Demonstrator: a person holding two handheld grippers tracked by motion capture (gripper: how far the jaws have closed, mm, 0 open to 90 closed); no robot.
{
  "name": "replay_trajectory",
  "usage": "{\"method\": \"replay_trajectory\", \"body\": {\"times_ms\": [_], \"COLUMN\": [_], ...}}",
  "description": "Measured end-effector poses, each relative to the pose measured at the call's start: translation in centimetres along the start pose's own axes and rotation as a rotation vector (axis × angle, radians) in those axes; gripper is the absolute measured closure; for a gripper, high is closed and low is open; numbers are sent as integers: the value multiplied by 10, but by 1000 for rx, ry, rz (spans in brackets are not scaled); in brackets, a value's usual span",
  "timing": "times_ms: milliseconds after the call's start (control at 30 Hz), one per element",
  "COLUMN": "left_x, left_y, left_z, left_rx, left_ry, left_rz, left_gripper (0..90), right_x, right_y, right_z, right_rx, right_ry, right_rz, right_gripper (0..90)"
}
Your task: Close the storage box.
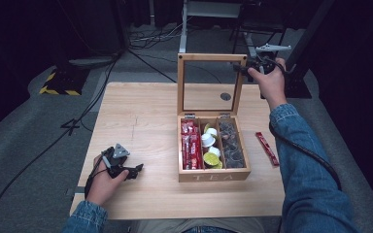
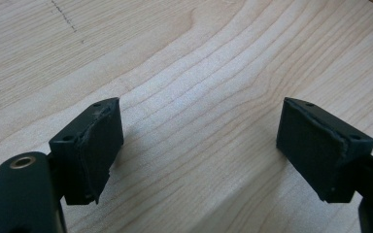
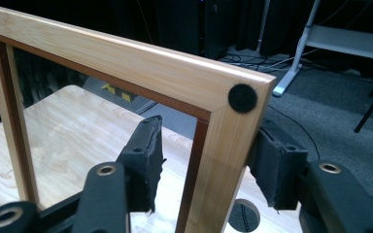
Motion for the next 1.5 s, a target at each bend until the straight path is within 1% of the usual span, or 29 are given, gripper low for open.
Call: {"method": "replay_trajectory", "body": {"times_ms": [100,233,433,633,800,900,933,1000,1300,1400,1433,1500], "left_x": [0,0,0,0,0,0,0,0,0,0,0,0], "left_y": [0,0,0,0,0,0,0,0,-1,-1,-1,-1], "left_z": [0,0,0,0,0,0,0,0,0,0,0,0], "left_rx": [-2,-3,-2,-2,-2,-1,-2,-3,-6,-6,-6,-6], "left_ry": [0,1,3,6,5,6,5,5,5,5,6,5], "left_rz": [0,0,1,2,2,2,3,4,7,7,7,6], "left_gripper": [174,174,173,172,172,172,173,172,172,172,172,172], "right_x": [-11,-25,-48,-67,-79,-83,-89,-92,-110,-115,-120,-123], "right_y": [5,12,25,36,46,50,54,57,71,74,78,80], "right_z": [2,3,3,0,-2,-3,-5,-6,-17,-21,-25,-28], "right_rx": [-6,-29,-87,-100,-127,-130,-134,-146,-153,-149,-150,-159], "right_ry": [-11,-14,-9,-18,-4,3,7,8,14,16,18,19], "right_rz": [8,18,32,43,42,40,45,47,52,57,64,70], "right_gripper": [490,496,505,499,484,482,475,475,454,448,443,440]}}
Point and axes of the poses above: each handheld gripper's, and its own axes: x roughly forward along the jaws, z roughly out of its top, y roughly to its left, the point moved 5 cm from there along x, roughly forward along the jaws, and after that the axes turned 5 degrees about -y, right-handed, at the moved point
